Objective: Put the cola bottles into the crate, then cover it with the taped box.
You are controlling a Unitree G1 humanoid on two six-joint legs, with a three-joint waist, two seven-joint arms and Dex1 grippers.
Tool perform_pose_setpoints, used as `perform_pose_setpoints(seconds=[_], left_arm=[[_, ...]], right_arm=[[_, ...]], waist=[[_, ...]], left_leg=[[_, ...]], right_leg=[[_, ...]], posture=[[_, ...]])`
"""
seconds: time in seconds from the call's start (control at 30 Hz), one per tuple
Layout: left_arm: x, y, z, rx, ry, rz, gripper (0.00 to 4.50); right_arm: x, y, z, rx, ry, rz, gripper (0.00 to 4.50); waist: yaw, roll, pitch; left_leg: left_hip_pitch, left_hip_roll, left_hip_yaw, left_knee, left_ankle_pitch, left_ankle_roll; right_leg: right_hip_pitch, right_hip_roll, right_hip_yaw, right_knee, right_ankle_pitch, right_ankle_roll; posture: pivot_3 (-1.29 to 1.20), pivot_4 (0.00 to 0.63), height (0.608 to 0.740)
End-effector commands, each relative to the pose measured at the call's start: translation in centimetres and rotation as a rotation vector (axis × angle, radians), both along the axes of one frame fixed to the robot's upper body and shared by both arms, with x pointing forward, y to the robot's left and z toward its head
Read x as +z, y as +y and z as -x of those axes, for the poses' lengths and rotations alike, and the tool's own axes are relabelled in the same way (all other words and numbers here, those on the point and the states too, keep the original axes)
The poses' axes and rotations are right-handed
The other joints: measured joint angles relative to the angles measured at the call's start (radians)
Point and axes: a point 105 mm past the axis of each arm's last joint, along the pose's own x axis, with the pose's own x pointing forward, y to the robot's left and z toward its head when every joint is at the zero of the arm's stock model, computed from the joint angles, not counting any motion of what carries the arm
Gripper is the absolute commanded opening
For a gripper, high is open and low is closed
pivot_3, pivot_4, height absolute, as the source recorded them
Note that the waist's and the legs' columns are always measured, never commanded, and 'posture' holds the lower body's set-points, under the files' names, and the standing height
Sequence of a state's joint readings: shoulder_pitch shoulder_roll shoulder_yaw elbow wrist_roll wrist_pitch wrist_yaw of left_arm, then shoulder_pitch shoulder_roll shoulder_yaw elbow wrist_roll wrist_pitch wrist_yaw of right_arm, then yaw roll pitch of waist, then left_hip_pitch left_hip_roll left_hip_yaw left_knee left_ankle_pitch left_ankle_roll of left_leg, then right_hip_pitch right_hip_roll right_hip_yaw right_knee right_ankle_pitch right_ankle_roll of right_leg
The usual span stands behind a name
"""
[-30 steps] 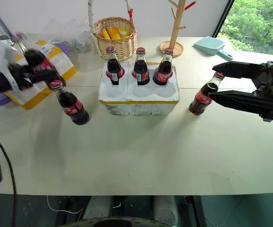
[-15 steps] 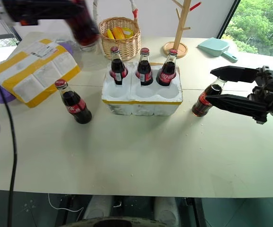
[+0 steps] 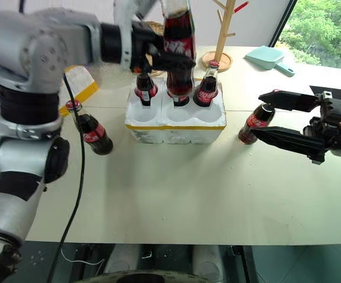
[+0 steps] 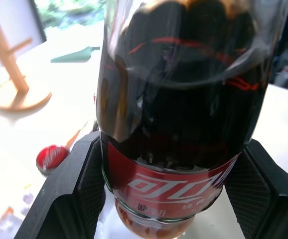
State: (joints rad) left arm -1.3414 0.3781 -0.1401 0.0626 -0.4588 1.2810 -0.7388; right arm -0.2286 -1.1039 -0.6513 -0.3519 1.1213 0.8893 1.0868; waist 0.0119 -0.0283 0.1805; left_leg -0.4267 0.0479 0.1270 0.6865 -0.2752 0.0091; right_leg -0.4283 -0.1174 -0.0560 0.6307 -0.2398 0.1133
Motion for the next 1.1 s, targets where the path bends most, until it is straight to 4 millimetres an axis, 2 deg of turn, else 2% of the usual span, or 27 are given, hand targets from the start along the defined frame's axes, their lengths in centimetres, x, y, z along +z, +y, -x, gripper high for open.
perform_pose_setpoints(seconds=[0.03, 0.13, 0.4, 0.6, 0.77, 0.87, 0.93, 1.0, 1.1], left_arm=[[0.2, -0.7, -0.1, 0.052, -0.125, -0.012, 2.75], [-1.6, -1.5, -0.7, 0.077, -0.13, -0.016, 2.75], [-4.5, -3.1, -2.1, 0.122, -0.113, 0.012, 2.75], [-6.7, -2.6, -3.3, 0.172, -0.117, -0.059, 2.75], [-6.7, -2.1, -3.5, 0.191, -0.125, -0.072, 2.75], [-7.4, -1.9, -3.8, 0.207, -0.113, -0.094, 2.75], [-7.4, -1.8, -3.8, 0.223, -0.119, -0.104, 3.78], [-6.8, -1.7, -3.6, 0.223, -0.125, -0.094, 4.47], [-6.5, -1.3, -3.3, 0.224, -0.132, -0.092, 4.47]], right_arm=[[0.4, -0.2, 0.1, -0.04, -0.056, 0.015, 4.5], [0.1, -0.3, 0.0, -0.05, -0.056, 0.034, 4.5], [0.7, -0.2, -0.1, -0.042, -0.067, 0.038, 4.5], [0.7, -0.2, -0.2, -0.046, -0.068, 0.042, 4.5], [0.5, -0.4, -0.3, -0.061, -0.069, 0.041, 4.5], [0.4, -0.3, -0.4, -0.063, -0.07, 0.04, 4.5], [0.3, -0.3, -0.5, -0.065, -0.071, 0.038, 4.5], [0.4, -0.4, -0.5, -0.068, -0.072, 0.031, 4.5], [0.4, -0.5, -0.6, -0.075, -0.07, 0.022, 4.5]], waist=[[0.001, 0.0, 0.0], [0.002, 0.0, 0.0], [0.003, 0.0, 0.0], [0.002, 0.0, 0.0], [0.002, 0.0, 0.0], [0.0, 0.0, 0.0], [0.001, 0.001, 0.0], [0.0, 0.001, 0.0], [0.001, 0.001, 0.0]], left_leg=[[0.0, 0.0, 0.0, 0.0, 0.0, 0.0], [0.0, 0.0, 0.0, 0.0, 0.0, 0.0], [-0.001, 0.0, -0.001, 0.0, 0.0, 0.0], [0.0, 0.0, -0.001, 0.0, 0.0, 0.0], [0.0, 0.0, -0.001, 0.001, -0.001, 0.001], [0.001, 0.0, -0.002, 0.001, -0.002, 0.003], [0.001, 0.0, -0.002, 0.001, -0.002, 0.003], [0.001, 0.0, -0.002, 0.001, -0.002, 0.003], [0.001, 0.0, -0.002, 0.001, -0.002, 0.003]], right_leg=[[0.0, 0.0, 0.0, 0.0, 0.0, 0.0], [0.0, 0.0, 0.0, 0.0, 0.0, 0.0], [0.0, 0.0, 0.0, -0.001, 0.0, 0.0], [0.0, 0.0, 0.0, 0.0, 0.0, 0.0], [0.001, 0.0, 0.0, 0.0, 0.0, 0.0], [0.001, 0.0, 0.0, 0.0, 0.0, 0.0], [0.002, 0.0, 0.0, 0.0, 0.0, -0.001], [0.002, 0.0, 0.0, 0.0, 0.0, -0.001], [0.002, 0.0, 0.0, 0.0, 0.0, -0.001]], posture=[[0.0, 0.15, 0.74], [0.0, 0.15, 0.74], [0.0, 0.15, 0.74], [0.0, 0.15, 0.74], [0.0, 0.15, 0.74], [0.0, 0.15, 0.74], [0.0, 0.15, 0.74], [0.0, 0.15, 0.74], [0.0, 0.15, 0.74]])
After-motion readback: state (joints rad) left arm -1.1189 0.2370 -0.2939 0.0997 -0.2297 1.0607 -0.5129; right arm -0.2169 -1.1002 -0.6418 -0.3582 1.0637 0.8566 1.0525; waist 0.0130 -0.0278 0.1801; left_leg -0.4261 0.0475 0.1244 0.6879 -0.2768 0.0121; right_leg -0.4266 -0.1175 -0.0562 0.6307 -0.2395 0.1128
